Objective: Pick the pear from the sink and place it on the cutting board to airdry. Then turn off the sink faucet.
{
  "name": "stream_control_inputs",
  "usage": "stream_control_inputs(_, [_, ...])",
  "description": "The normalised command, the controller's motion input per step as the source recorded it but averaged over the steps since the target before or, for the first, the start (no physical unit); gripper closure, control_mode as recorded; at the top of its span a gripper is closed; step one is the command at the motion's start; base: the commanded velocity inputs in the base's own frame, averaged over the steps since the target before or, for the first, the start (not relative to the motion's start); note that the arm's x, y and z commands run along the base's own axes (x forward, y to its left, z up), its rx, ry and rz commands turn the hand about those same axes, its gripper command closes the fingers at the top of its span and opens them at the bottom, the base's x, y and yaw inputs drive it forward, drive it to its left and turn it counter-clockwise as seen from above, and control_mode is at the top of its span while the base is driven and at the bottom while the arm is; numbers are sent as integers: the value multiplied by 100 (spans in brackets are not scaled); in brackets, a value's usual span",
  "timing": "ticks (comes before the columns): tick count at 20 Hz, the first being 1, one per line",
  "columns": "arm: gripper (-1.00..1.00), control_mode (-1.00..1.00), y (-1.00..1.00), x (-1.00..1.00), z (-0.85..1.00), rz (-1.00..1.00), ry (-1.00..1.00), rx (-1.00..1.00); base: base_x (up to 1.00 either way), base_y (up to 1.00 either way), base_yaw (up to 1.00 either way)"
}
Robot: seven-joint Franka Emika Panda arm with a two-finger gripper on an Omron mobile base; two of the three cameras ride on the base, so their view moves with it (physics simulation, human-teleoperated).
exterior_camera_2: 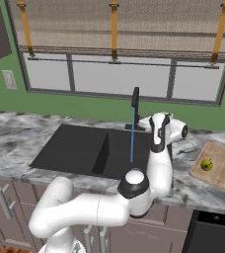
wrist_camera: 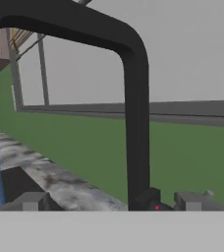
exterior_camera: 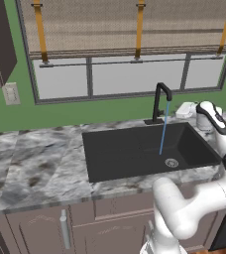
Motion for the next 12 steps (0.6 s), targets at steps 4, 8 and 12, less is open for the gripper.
stream_control_inputs(4, [-100, -100, -18, 14, -3, 0, 0, 0, 0, 0, 0])
stream_control_inputs(8, [-100, -100, -8, 18, -9, 0, 0, 0, 0, 0, 0])
stream_control_inputs(12, [-100, -100, -1, 25, -16, 0, 0, 0, 0, 0, 0])
